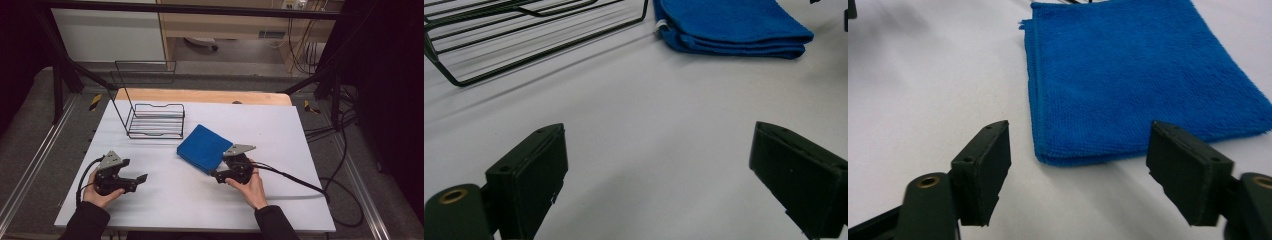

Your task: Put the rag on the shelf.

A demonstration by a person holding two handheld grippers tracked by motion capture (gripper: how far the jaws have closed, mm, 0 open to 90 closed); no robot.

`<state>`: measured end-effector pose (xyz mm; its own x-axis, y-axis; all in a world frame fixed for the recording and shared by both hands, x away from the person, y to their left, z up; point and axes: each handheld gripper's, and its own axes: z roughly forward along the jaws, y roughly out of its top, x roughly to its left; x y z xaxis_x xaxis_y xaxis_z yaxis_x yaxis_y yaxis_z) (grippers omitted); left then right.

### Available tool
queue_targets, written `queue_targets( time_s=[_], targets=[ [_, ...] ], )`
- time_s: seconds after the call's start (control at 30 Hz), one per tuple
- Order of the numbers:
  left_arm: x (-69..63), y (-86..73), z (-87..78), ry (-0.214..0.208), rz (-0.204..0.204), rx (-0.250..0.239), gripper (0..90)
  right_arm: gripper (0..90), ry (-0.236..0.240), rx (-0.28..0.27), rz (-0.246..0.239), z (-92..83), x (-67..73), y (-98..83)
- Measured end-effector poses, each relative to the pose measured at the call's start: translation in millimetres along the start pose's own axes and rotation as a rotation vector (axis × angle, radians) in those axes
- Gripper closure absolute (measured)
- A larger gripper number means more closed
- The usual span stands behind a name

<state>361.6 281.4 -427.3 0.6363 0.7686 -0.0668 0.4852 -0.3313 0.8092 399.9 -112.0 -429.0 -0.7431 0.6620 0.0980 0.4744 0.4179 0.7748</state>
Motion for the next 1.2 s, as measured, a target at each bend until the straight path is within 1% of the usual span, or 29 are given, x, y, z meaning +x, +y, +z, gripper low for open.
queue_targets(
  time_s=[0.07, 0.13, 0.23, 0.33, 0.43, 0.5, 0.6, 0.67, 0.8, 0.87, 0.97, 1.07, 1.13, 1.2],
  targets=[
    [0.0, 0.0, 0.0, 0.0, 0.0, 0.0, 9.0, 32.1, 0.006, 0.001, -0.003, 5.3, 2.8, 2.1],
    [-0.1, 0.0, -0.1, 0.0, -0.001, -0.001, 9.1, 35.3, -0.006, 0.019, -0.021, 10.4, 5.9, 4.1],
    [0.2, 0.0, -0.4, 0.001, 0.0, 0.001, 9.3, 43.8, -0.005, 0.023, -0.031, 16.7, 8.7, 5.9],
    [0.3, -0.3, 0.0, -0.001, -0.004, 0.002, 9.6, 48.9, -0.011, 0.032, -0.05, 22.5, 10.9, 6.4],
    [0.0, -0.2, 0.3, -0.001, -0.003, 0.002, 9.7, 55.1, -0.004, 0.042, -0.065, 27.3, 13.6, 6.7],
    [-0.3, -0.2, 0.4, -0.002, -0.003, 0.002, 9.8, 56.8, 0.001, 0.053, -0.07, 30.4, 14.3, 6.3],
    [-0.4, -0.3, 0.6, -0.002, -0.003, 0.004, 10.0, 57.9, -0.004, 0.078, -0.088, 35.2, 15.3, 4.2],
    [-0.4, -0.3, 0.7, -0.003, -0.003, 0.004, 10.1, 60.0, -0.014, 0.083, -0.107, 37.3, 15.3, 2.5],
    [-0.7, -0.2, 0.8, -0.004, 0.0, 0.009, 10.3, 62.8, -0.03, 0.082, -0.119, 38.2, 16.0, 1.6],
    [-0.7, -0.2, 0.8, -0.004, -0.001, 0.008, 10.4, 64.1, -0.038, 0.079, -0.137, 38.7, 16.7, 0.5],
    [-0.6, -0.3, 0.9, -0.003, -0.002, 0.009, 10.5, 66.5, -0.062, 0.085, -0.173, 39.2, 19.1, 0.3],
    [-0.9, -0.2, 0.7, -0.004, -0.003, 0.005, 10.6, 70.4, -0.089, 0.106, -0.21, 40.4, 22.2, 2.5],
    [-0.9, -0.2, 0.6, -0.004, -0.004, 0.005, 10.6, 75.2, -0.096, 0.112, -0.22, 40.3, 21.1, 3.2],
    [-0.8, -0.3, 0.6, -0.004, -0.003, 0.006, 10.7, 79.1, -0.1, 0.113, -0.216, 40.2, 19.8, 3.9]
  ],
)
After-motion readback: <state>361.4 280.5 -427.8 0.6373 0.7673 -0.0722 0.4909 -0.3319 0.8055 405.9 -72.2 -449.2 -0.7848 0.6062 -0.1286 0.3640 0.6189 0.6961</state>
